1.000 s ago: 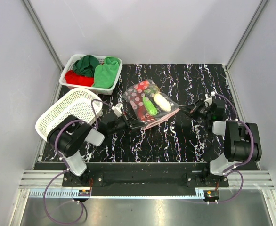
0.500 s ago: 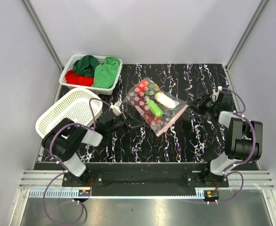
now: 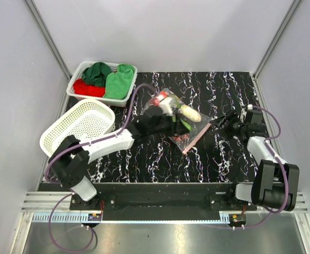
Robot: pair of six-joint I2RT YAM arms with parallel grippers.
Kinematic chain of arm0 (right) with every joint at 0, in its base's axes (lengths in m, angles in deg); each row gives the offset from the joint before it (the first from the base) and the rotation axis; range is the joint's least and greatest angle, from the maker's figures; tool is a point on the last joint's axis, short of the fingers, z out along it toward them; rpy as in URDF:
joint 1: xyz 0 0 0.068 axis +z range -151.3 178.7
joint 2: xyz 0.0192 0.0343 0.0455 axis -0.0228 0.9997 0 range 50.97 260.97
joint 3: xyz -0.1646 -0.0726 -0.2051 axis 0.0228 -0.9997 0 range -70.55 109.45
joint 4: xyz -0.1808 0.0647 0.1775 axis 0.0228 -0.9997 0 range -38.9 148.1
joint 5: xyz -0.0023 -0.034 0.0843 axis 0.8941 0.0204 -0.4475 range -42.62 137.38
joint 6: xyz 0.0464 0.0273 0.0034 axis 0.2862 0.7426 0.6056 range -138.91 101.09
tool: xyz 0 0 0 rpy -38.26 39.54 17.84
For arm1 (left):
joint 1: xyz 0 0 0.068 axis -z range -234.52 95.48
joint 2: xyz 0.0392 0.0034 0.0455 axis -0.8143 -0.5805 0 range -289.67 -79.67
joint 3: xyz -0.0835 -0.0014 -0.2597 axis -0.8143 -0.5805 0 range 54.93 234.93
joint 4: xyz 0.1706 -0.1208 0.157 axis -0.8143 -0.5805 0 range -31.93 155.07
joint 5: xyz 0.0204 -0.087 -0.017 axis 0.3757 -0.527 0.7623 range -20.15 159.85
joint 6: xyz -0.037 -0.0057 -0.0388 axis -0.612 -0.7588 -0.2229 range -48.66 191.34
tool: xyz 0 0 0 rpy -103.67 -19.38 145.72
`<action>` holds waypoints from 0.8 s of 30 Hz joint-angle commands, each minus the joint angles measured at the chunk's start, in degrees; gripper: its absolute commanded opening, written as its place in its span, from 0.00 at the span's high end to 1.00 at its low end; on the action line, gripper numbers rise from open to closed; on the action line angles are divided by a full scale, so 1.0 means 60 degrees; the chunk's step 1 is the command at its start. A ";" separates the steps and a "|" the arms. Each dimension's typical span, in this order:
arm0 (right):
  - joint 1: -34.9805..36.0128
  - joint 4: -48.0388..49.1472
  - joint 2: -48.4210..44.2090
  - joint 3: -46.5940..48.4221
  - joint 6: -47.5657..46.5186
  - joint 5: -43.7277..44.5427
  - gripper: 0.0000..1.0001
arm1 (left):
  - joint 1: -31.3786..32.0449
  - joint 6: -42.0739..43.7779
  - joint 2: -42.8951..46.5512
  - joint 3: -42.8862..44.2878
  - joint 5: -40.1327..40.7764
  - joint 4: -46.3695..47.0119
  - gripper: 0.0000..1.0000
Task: Open the zip-top bag and remove the fake food
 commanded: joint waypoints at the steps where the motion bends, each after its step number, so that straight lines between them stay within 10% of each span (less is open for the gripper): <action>1: 0.0007 -0.1262 -0.0332 -0.0383 0.0209 0.0955 0.28 | 0.1428 0.4334 -0.0702 0.2242 0.3190 -0.3477 0.41; 8: 0.0007 -0.0653 0.0662 -0.0733 -0.0362 0.0972 0.39 | 0.2251 0.5806 -0.2769 0.4777 0.4658 -0.4810 0.43; 24: 0.0007 0.7114 0.3240 -0.2873 0.1747 -0.0097 0.56 | 0.2398 0.4516 -0.1936 0.3961 0.4233 -0.4768 0.44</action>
